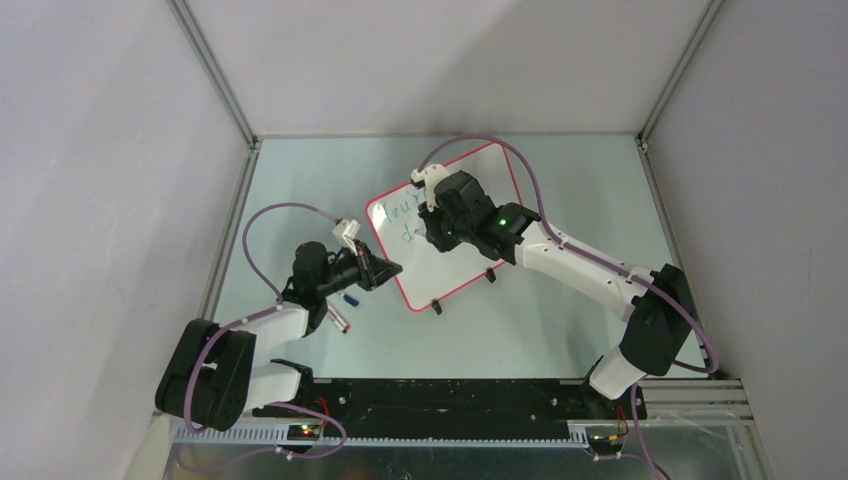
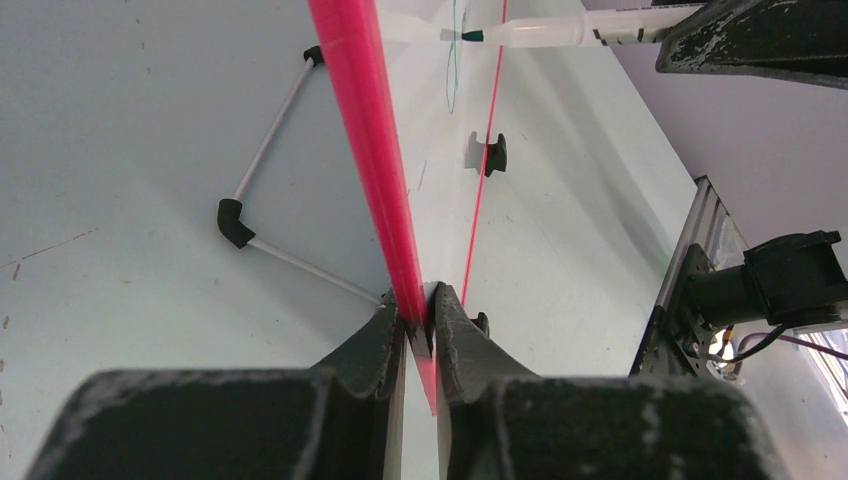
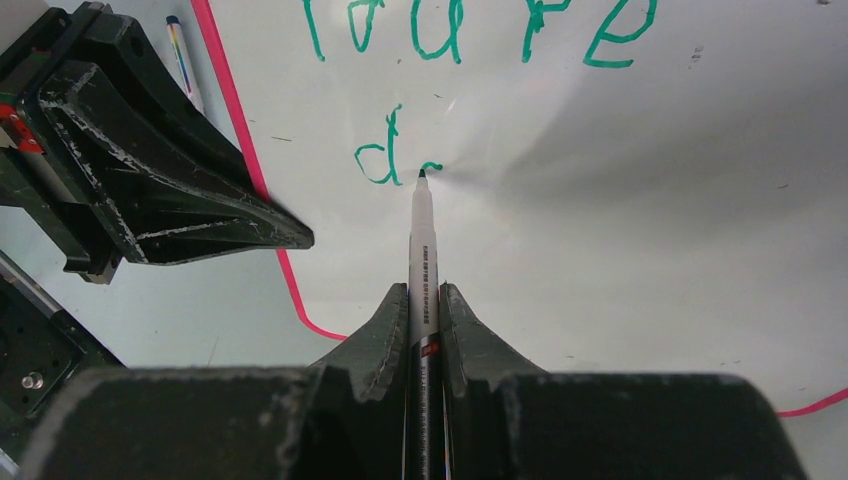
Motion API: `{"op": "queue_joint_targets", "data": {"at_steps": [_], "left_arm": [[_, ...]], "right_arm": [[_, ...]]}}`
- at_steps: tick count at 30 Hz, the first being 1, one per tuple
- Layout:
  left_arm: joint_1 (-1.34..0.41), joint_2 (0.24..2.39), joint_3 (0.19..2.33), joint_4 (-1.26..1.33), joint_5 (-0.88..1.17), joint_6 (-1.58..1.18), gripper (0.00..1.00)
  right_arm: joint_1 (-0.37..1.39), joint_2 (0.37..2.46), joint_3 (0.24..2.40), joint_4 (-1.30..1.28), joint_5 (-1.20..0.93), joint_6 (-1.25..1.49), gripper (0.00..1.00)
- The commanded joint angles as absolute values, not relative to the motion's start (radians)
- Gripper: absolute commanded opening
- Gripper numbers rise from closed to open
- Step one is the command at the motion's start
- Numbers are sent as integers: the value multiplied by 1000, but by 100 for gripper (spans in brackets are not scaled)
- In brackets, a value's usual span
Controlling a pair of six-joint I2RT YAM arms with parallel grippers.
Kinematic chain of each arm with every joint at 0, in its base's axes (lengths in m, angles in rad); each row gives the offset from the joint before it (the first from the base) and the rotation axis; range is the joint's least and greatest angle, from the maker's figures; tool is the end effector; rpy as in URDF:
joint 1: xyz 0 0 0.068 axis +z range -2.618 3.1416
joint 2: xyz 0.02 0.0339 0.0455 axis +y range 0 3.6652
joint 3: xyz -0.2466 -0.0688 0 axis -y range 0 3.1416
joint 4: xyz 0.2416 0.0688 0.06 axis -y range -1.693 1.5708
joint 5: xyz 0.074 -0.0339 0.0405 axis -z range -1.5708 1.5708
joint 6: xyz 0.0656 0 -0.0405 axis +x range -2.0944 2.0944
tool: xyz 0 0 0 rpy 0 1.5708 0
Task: Write a sentence on the whiteboard
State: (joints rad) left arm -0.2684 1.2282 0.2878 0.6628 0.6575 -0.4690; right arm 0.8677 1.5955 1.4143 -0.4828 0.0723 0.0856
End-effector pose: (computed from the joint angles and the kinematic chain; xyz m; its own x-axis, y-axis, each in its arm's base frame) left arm 0.2296 -0.1047 0.1515 -0.5867 -0.2097 -0.7822 0.5733 0.5746 -0.5841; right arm 0.2521 0.2901 0.2896 -0.4589 -0.4096 -0.7885 -0.6873 0.7260 0.0230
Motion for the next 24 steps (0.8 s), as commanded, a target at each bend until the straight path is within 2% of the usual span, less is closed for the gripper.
{"op": "queue_joint_targets", "data": {"at_steps": [1, 24], "left_arm": [[-269, 1231, 291, 604, 589, -379, 7], [-269, 1233, 292, 604, 590, -380, 7]], "right_arm": [[871, 1594, 1427, -489, 69, 79, 0], [860, 1588, 1427, -476, 138, 76, 0]]}}
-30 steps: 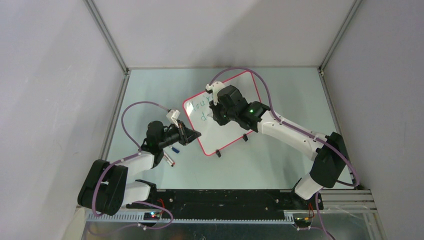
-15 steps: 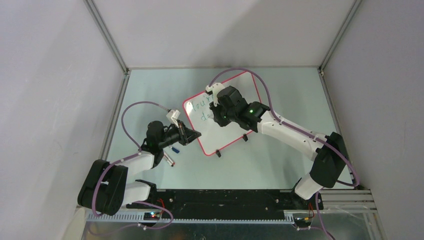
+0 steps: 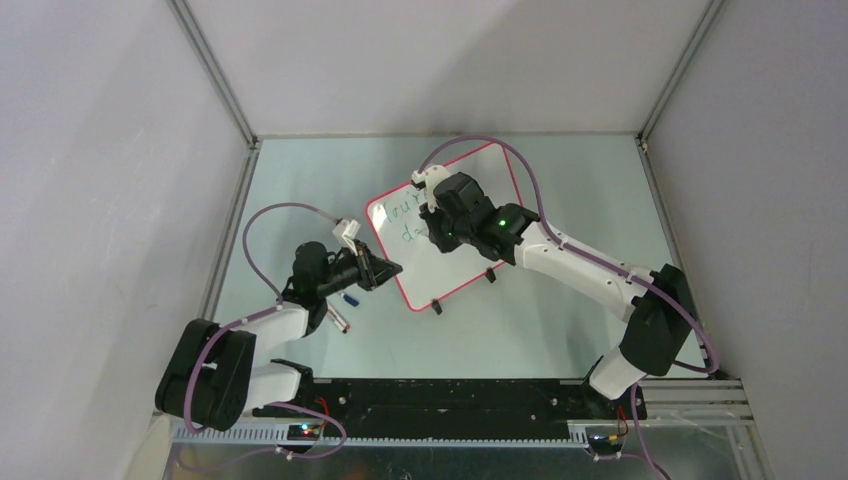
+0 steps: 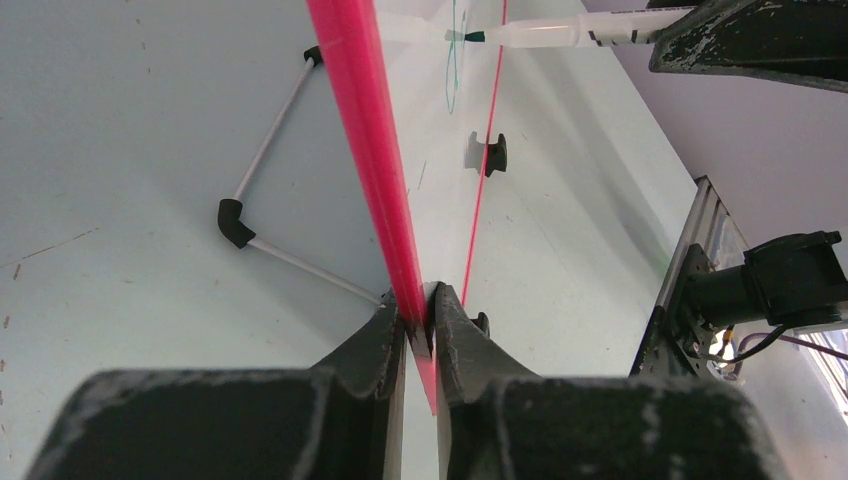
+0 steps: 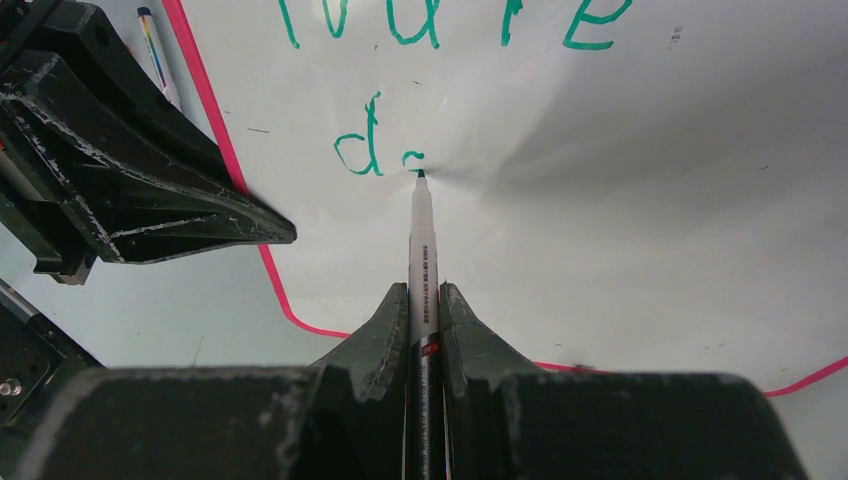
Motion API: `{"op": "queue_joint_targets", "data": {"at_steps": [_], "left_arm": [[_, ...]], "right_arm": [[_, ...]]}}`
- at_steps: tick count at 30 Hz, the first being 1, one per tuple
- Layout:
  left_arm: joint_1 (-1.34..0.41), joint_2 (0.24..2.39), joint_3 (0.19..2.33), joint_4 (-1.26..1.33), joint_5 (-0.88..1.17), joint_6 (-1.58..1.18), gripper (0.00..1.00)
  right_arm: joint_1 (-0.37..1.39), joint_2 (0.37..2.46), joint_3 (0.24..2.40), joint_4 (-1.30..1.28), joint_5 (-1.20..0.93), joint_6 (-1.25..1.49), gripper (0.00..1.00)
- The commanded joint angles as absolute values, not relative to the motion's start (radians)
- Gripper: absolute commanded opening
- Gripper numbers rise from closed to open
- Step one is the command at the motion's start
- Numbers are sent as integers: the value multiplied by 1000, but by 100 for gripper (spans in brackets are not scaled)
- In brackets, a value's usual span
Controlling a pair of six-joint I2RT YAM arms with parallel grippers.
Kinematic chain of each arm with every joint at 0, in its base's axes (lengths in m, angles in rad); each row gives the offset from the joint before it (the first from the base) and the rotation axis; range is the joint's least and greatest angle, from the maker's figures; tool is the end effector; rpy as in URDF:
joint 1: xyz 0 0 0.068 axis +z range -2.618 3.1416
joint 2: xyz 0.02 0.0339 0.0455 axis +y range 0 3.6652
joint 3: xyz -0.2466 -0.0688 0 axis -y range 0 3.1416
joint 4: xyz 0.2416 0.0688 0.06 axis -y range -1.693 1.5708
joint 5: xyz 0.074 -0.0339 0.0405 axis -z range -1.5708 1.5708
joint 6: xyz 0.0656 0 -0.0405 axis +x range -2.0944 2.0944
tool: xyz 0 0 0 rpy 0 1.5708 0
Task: Write a sentence on the whiteboard
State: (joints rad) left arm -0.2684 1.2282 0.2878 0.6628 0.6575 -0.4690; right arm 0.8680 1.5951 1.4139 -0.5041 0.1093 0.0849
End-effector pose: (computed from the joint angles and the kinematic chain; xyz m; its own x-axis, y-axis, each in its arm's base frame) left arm 0.2296 -0.1047 0.1515 -0.5867 -0.2097 -0.7822 0.5733 0.5746 -0.5841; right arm 0.2525 0.2870 0.2874 -0.4673 -0.4212 -0.7773 -0.6667 0.7453 -0.0031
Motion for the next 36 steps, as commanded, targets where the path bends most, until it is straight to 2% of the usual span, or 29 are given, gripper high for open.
{"op": "queue_joint_targets", "data": {"at_steps": [1, 36], "left_arm": [[-269, 1233, 292, 604, 590, -380, 7], [-269, 1226, 291, 602, 589, -379, 7]], "right_arm": [[860, 1588, 1430, -475, 137, 76, 0], [861, 1613, 1477, -475, 129, 78, 0]]}}
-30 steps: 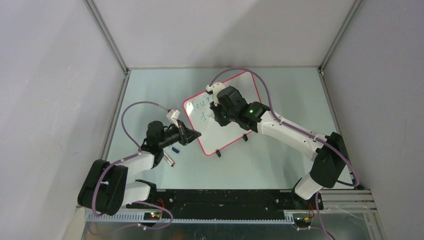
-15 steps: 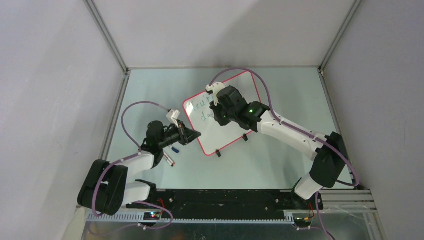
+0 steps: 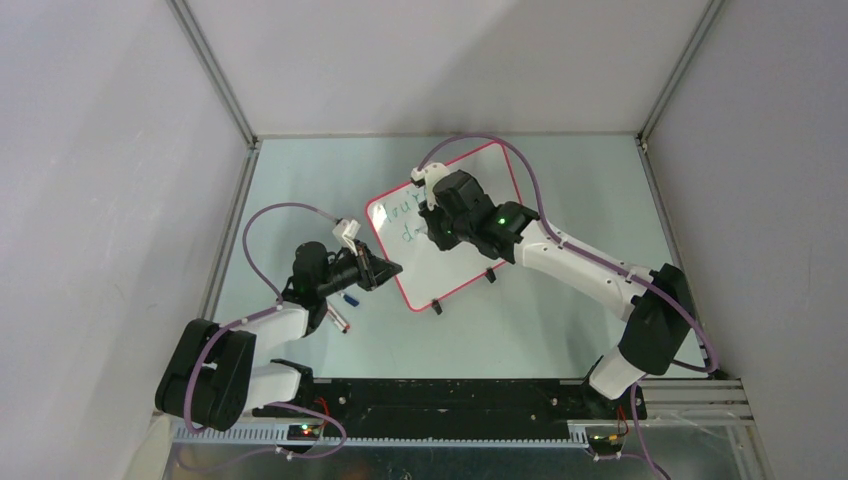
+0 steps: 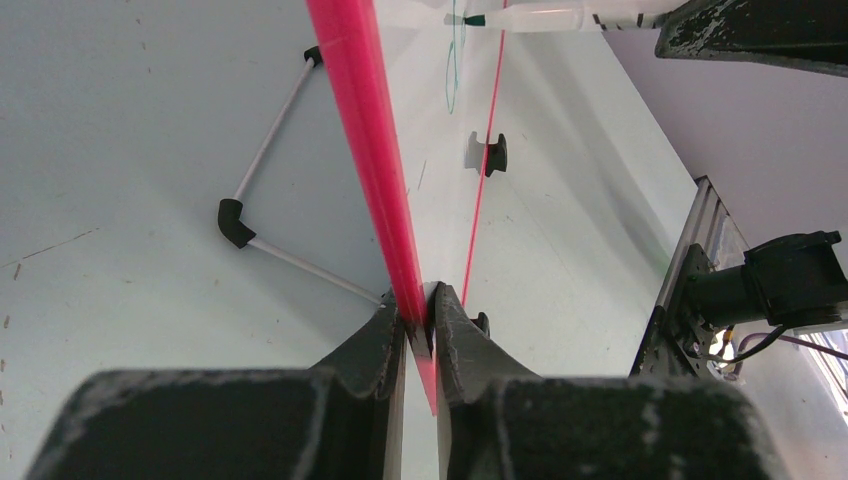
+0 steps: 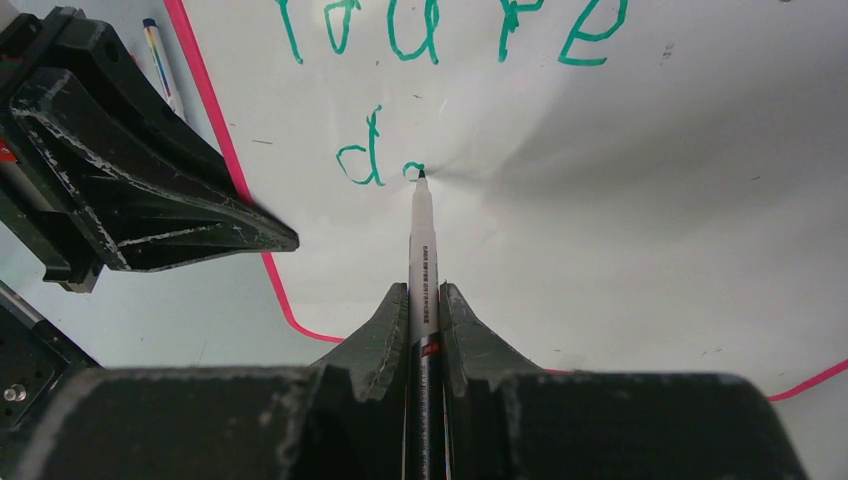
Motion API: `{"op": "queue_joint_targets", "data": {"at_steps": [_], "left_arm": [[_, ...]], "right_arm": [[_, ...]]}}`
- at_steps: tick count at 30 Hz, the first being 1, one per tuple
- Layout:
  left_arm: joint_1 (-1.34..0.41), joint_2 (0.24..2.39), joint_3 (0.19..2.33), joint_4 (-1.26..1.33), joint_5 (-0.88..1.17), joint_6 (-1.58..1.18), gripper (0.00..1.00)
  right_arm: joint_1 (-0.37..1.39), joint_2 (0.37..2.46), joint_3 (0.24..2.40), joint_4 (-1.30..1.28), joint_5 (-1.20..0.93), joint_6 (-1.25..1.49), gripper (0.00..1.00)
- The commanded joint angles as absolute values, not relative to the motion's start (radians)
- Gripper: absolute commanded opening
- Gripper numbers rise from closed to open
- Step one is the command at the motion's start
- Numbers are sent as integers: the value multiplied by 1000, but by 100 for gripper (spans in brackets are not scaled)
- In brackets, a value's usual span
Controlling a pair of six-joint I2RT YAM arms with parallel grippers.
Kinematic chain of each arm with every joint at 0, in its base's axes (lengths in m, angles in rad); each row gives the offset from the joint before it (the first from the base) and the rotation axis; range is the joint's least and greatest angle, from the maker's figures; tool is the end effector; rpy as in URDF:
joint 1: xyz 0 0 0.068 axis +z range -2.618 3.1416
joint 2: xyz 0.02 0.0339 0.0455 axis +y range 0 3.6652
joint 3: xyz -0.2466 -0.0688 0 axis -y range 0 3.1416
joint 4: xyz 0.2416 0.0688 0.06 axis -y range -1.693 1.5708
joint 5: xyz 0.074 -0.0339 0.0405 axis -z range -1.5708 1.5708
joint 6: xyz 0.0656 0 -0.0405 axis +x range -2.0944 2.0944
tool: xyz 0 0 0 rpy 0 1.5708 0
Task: Write a sentence on the whiteboard
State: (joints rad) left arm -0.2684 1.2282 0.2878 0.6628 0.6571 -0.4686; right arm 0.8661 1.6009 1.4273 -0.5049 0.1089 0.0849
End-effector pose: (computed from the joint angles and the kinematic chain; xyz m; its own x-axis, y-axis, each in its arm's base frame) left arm 0.2296 -0.1047 0.1515 -0.5864 -0.2096 -0.7824 0.5733 0.5750 -0.5837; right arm 0.2543 0.2880 0.2900 -0.4647 -0.4163 -0.7815 -0.6655 0.7464 -0.0020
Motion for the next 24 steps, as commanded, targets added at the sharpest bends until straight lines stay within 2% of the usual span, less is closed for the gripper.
{"op": "queue_joint_targets", "data": {"at_steps": [1, 24], "left_arm": [[-268, 1226, 291, 602, 588, -378, 6], [-269, 1229, 292, 604, 590, -378, 7]], "right_arm": [[862, 1613, 1479, -475, 130, 78, 0], [876, 1625, 1470, -489, 87, 81, 0]]}}
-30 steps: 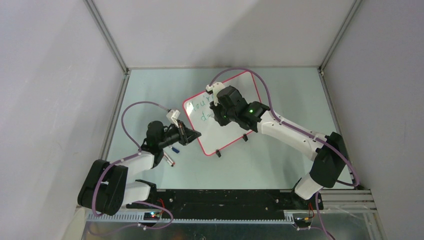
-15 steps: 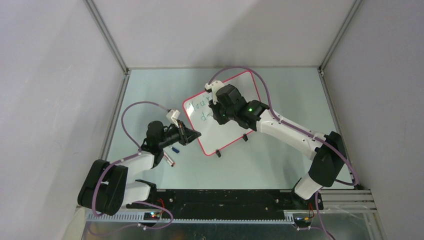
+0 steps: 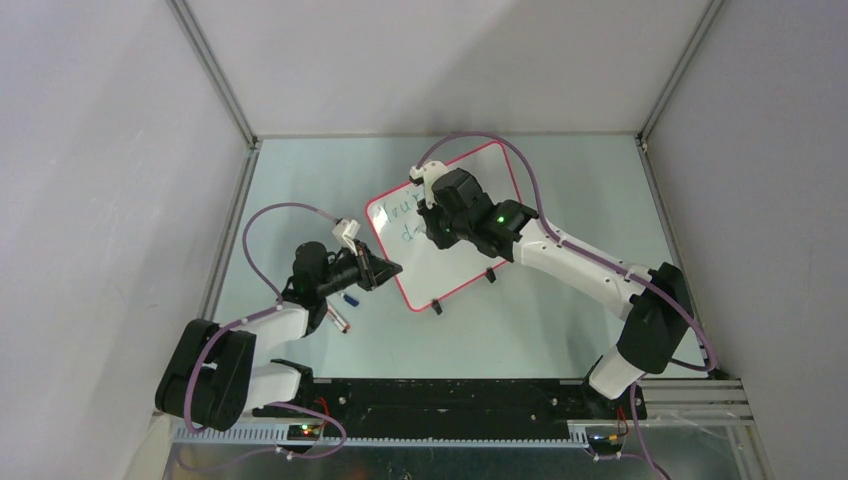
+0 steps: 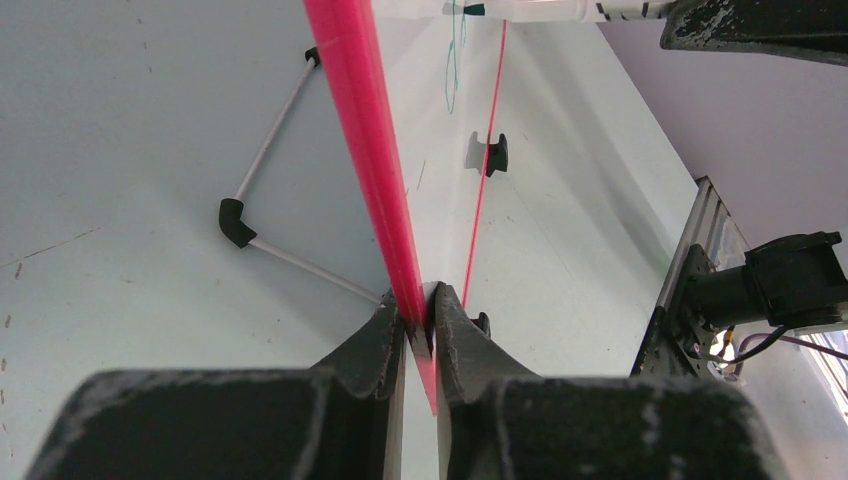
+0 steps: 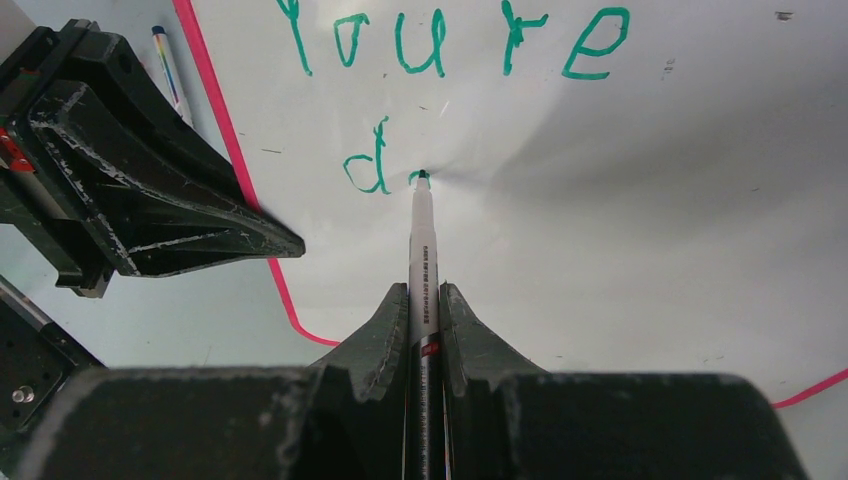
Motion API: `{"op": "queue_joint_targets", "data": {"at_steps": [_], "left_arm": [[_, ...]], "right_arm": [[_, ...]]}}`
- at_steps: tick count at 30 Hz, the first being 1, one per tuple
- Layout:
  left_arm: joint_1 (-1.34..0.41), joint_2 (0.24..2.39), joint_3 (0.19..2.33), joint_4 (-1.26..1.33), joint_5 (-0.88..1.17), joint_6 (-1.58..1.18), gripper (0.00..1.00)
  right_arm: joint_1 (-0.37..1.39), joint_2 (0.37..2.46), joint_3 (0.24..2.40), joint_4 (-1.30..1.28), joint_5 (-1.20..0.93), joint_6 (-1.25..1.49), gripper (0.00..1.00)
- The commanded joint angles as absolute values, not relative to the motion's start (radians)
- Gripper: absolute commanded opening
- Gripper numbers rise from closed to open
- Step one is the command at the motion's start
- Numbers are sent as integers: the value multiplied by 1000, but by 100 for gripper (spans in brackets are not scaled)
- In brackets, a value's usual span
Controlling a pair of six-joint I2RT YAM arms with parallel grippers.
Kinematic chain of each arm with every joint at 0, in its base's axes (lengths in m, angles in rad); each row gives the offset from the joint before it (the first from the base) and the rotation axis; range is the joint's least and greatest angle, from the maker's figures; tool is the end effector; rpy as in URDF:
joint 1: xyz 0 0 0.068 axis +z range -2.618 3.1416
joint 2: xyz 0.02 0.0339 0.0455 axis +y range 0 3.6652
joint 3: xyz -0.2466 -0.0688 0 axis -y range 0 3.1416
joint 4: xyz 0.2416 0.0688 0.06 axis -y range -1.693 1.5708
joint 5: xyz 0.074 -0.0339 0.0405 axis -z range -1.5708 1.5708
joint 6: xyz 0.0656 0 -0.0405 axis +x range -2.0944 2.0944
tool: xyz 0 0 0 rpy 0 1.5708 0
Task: Write a sentence on the whiteboard
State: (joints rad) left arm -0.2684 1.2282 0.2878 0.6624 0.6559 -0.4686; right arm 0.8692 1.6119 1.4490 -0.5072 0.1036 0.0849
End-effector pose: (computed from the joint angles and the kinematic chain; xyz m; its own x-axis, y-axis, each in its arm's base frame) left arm 0.2297 -0.1047 0.1514 -0.5864 -0.2099 -0.7824 0.5725 0.5759 -0.5836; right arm 0.2552 0.2915 0.2934 -0.4594 -0.4130 -0.7864 -0.6709 0.7416 0.0025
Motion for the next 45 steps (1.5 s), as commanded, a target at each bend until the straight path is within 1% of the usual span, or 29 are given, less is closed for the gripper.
{"op": "queue_joint_targets", "data": {"at_steps": [1, 23, 45], "left_arm": [[-269, 1229, 292, 604, 590, -378, 7], [-269, 1229, 292, 604, 592, -380, 7], [-269, 1230, 293, 603, 590, -379, 7]], "right_arm": [[877, 1625, 1468, -489, 84, 81, 0], [874, 1608, 1431, -524, 113, 74, 0], [851, 1590, 1437, -502, 140, 86, 0]]}}
